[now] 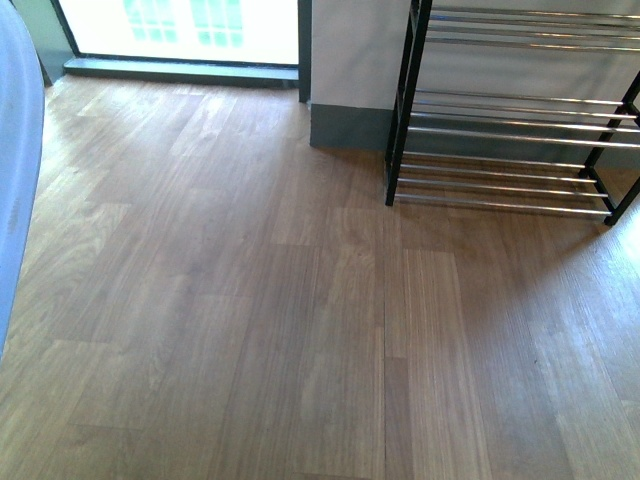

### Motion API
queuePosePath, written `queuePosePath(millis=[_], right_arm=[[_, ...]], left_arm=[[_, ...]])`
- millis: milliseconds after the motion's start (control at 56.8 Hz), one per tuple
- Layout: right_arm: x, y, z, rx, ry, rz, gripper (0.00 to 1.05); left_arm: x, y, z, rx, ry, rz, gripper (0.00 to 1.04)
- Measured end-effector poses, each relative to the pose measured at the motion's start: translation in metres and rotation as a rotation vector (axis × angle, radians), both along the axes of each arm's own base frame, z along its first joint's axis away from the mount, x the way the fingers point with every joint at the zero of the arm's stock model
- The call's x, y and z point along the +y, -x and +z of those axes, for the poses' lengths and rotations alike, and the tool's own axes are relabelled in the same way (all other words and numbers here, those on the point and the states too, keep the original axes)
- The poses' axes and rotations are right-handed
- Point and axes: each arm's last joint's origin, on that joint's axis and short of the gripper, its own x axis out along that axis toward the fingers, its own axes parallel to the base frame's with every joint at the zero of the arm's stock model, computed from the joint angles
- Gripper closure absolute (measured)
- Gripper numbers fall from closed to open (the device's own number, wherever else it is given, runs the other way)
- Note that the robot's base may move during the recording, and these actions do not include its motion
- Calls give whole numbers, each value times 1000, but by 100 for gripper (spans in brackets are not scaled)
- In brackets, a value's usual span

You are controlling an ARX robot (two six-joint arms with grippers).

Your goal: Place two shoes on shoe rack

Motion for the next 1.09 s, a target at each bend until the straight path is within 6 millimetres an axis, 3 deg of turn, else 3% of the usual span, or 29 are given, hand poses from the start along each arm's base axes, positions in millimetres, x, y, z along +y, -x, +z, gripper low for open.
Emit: queuePosePath(millis=[1092], right_arm=[[0, 0, 0, 0, 0, 0, 103]], left_arm=[[0, 0, 0, -1, 0, 0, 103]])
